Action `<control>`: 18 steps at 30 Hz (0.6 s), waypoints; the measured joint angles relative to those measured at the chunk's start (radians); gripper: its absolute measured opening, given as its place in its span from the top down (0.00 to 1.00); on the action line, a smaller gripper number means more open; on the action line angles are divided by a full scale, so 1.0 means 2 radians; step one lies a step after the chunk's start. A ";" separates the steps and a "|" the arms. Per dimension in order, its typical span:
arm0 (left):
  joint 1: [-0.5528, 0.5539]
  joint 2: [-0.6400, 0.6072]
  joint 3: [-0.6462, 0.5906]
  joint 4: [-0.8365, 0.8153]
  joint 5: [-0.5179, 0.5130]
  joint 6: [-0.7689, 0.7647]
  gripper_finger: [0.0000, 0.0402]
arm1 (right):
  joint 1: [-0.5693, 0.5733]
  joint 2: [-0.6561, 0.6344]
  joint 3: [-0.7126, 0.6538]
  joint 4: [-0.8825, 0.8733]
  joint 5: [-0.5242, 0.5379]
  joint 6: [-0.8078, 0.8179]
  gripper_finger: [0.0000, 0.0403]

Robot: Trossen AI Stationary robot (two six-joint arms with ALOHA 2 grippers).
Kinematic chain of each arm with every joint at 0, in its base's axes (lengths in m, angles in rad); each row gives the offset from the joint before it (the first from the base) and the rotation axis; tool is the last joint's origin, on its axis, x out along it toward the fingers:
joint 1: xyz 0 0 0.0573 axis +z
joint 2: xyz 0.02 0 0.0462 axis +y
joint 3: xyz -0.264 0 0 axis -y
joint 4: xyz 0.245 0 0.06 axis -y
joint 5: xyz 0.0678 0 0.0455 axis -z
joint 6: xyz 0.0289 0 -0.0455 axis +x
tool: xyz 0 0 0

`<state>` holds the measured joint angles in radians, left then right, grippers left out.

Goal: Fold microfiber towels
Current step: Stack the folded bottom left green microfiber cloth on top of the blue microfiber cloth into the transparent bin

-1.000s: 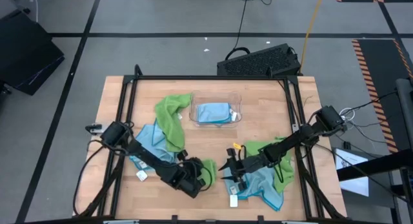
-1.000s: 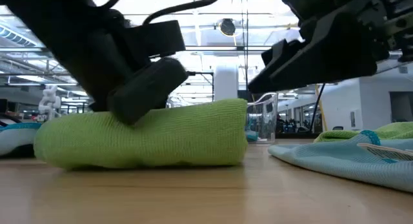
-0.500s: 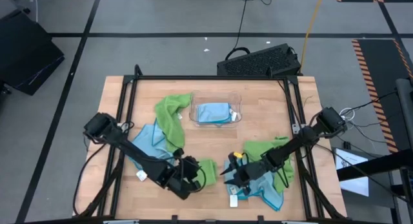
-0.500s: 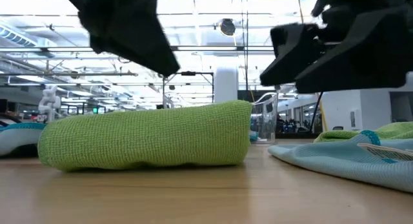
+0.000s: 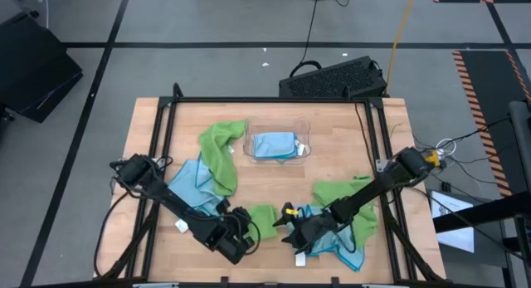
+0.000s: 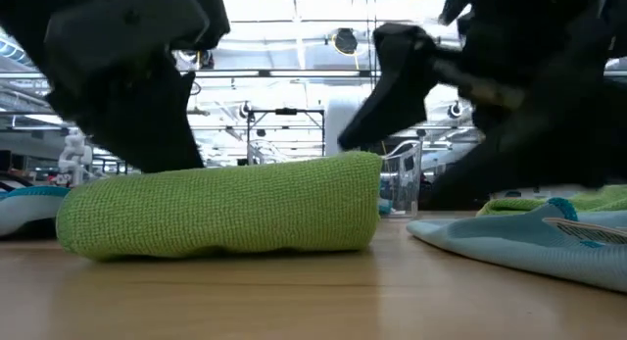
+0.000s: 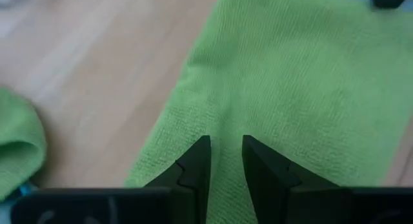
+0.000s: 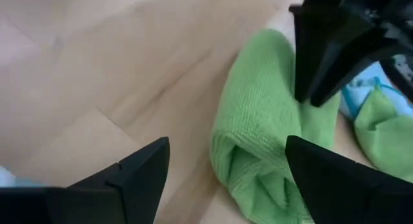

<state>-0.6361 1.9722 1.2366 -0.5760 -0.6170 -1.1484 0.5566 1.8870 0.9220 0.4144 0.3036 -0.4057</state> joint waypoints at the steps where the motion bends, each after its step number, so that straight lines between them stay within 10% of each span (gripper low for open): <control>1: 0.000 0.004 0.000 0.001 0.004 -0.004 0.78 | 0.001 0.007 0.007 -0.003 0.009 -0.008 0.25; 18: 0.002 0.034 0.001 0.018 -0.007 0.024 0.78 | -0.031 0.022 0.016 -0.024 0.028 -0.062 0.26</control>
<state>-0.6329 2.0411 1.2381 -0.5409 -0.6308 -1.1008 0.4949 1.9307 0.9546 0.3664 0.3599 -0.5305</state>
